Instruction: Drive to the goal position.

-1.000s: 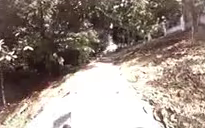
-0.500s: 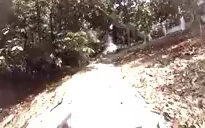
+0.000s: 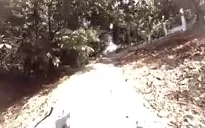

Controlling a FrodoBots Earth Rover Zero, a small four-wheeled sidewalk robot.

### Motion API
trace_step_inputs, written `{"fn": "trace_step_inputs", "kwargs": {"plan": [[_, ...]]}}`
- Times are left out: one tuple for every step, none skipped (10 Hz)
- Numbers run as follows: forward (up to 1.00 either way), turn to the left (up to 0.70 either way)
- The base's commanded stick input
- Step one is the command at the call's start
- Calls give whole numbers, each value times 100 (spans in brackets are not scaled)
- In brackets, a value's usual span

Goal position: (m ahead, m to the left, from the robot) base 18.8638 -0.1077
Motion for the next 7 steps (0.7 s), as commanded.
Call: {"fn": "trace_step_inputs", "kwargs": {"plan": [[70, 0], [70, 0], [70, -27], [70, -27], [70, -27], [70, 0], [70, 0]]}}
